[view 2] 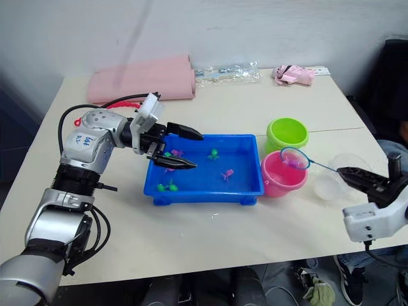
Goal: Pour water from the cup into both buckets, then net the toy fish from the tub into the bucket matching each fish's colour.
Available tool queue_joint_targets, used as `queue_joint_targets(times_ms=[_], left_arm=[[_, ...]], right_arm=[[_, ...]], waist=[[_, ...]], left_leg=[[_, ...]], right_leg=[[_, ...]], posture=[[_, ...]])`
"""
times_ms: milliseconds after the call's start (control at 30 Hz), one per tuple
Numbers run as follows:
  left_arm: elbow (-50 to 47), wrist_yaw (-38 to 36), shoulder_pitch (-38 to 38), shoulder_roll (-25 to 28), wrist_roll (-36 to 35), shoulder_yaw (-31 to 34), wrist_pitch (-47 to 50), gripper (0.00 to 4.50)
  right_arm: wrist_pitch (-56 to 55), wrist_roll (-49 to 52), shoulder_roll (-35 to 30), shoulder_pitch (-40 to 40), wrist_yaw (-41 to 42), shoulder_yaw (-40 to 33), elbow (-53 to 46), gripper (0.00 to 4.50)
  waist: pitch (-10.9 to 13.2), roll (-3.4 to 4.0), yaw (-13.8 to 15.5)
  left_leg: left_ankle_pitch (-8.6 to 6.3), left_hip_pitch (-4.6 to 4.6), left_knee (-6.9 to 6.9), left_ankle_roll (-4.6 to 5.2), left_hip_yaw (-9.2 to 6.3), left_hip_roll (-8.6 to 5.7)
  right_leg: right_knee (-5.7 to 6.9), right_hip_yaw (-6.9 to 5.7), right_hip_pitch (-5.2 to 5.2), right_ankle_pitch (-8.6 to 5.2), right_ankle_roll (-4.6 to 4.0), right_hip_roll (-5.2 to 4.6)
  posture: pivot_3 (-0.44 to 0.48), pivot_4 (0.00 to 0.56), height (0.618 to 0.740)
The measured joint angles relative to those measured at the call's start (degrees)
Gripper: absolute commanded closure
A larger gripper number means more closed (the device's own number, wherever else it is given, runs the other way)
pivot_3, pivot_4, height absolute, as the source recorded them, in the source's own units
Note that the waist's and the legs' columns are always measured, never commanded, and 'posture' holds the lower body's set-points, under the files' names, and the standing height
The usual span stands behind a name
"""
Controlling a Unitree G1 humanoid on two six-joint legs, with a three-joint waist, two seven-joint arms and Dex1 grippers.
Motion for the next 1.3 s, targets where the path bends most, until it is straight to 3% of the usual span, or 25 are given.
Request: queue_joint_targets(times_ms=[267,467,667,900,1033,1200,1300], left_arm=[[-2.51,0.04,1.3,1.04,0.02,0.04,1.02,0.1],[-3.18,0.53,1.47,2.52,0.01,0.24,1.67,0.1],[-3.41,0.78,1.99,2.73,0.0,0.25,1.86,0.1],[-2.78,1.0,1.8,2.11,0.04,0.25,1.21,0.1],[-2.32,0.97,1.79,1.96,0.2,0.25,0.47,0.1],[-2.28,0.72,1.76,1.82,0.6,0.2,0.16,0.1],[-2.27,0.42,1.74,1.81,0.78,0.19,0.13,0.1]], right_arm=[[-6.47,-1.37,0.12,0.26,-0.2,2.52,1.99,4.5],[-5.47,-1.89,-1.96,-8.46,-3.04,5.48,6.06,4.5],[-8.6,-2.06,-1.33,-1.37,0.03,7.76,3.71,4.5],[-5.42,-3.99,-3.69,-10.2,-2.15,7.55,6.69,4.5],[-4.72,-2.63,-3.64,-9.9,-1.89,8.22,6.06,4.5],[-8.22,-1.92,-1.04,-3.75,-0.3,8.01,2.71,4.5],[-3.05,0.41,-0.6,-6.07,-0.2,8.03,4.01,4.5]], waist=[[0.0,-0.01,-0.4],[0.03,0.09,-0.58],[0.04,0.08,0.01],[0.04,0.08,-0.61],[0.04,0.08,-0.35],[0.04,0.08,-0.26],[0.04,0.08,-0.51]], left_leg=[[-0.04,0.46,-0.17,-0.01,-0.11,0.02],[-0.03,0.58,-0.15,-0.01,-0.1,0.11],[-0.07,0.47,-0.21,-0.01,-0.16,0.02],[-0.05,0.65,-0.14,-0.05,-0.13,0.13],[-0.06,0.61,-0.22,-0.07,-0.14,0.1],[-0.07,0.55,-0.19,-0.06,-0.16,0.05],[-0.07,0.6,-0.08,-0.05,-0.15,0.06]], right_leg=[[-0.2,0.0,0.52,-0.01,0.02,0.0],[-0.15,0.05,0.54,-0.02,-0.01,0.0],[-0.17,-0.05,0.6,-0.01,0.04,0.0],[-0.15,0.03,0.61,-0.07,-0.07,0.07],[-0.15,-0.01,0.59,-0.09,-0.08,0.07],[-0.18,-0.06,0.63,-0.07,-0.03,0.05],[-0.17,0.0,0.63,-0.06,-0.02,0.02]], posture=[[0.0,0.15,0.738],[0.0,0.15,0.738],[0.0,0.15,0.738],[0.0,0.15,0.738],[0.0,0.15,0.738],[0.0,0.15,0.738],[0.0,0.15,0.738]])
